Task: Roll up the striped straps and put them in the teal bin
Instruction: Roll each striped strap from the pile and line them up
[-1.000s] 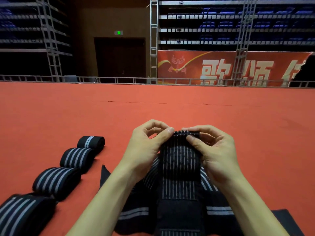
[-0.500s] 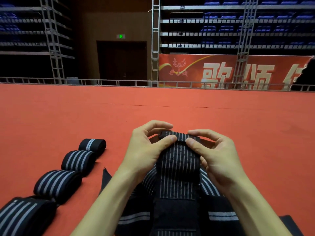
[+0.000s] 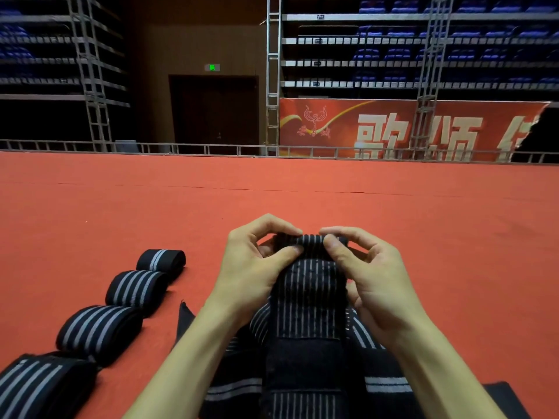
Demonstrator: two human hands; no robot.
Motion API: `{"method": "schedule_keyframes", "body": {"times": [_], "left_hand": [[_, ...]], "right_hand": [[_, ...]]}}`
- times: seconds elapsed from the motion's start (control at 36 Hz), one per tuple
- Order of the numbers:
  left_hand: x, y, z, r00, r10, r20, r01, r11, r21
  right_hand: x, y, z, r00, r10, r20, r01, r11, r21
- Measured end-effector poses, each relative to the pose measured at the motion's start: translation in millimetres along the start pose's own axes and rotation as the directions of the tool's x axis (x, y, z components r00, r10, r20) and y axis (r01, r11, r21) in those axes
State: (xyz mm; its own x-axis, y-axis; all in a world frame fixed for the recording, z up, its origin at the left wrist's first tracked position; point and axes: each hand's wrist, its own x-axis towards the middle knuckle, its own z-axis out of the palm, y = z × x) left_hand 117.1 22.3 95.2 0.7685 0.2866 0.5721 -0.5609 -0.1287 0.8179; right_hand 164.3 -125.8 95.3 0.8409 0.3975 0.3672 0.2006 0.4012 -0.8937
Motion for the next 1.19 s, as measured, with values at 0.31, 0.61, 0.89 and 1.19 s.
{"method": "schedule_keyframes", "body": {"times": [0.31, 0.61, 0.89, 1.19], "left_hand": [[-0.9, -0.2, 0.8, 0.982, -0.132, 0.132, 0.154, 0.974, -0.166], [-0.5, 0.8, 4.1, 0.987, -0.156, 0.044, 0.156, 0.988, -0.015], [0.1, 0.9, 2.5, 0.998, 0.051, -0.027, -0.049, 0.996, 0.071], [-0.9, -5.1, 2.9, 0.996, -0.052, 0.067, 0.055, 0.997, -0.045]], "right_hand": [[0.6, -1.4, -4.4, 0.997, -0.075, -0.018, 0.075, 0.997, 0.011], [2.9, -0.9, -3.3, 0.998, -0.064, -0.014, 0.065, 0.995, 0.080], [0.5, -2.4, -1.1, 0.991, 0.107, 0.085, -0.114, 0.990, 0.081], [0.6, -1.2, -2.5, 0.999, 0.014, 0.039, -0.017, 0.997, 0.071]]}}
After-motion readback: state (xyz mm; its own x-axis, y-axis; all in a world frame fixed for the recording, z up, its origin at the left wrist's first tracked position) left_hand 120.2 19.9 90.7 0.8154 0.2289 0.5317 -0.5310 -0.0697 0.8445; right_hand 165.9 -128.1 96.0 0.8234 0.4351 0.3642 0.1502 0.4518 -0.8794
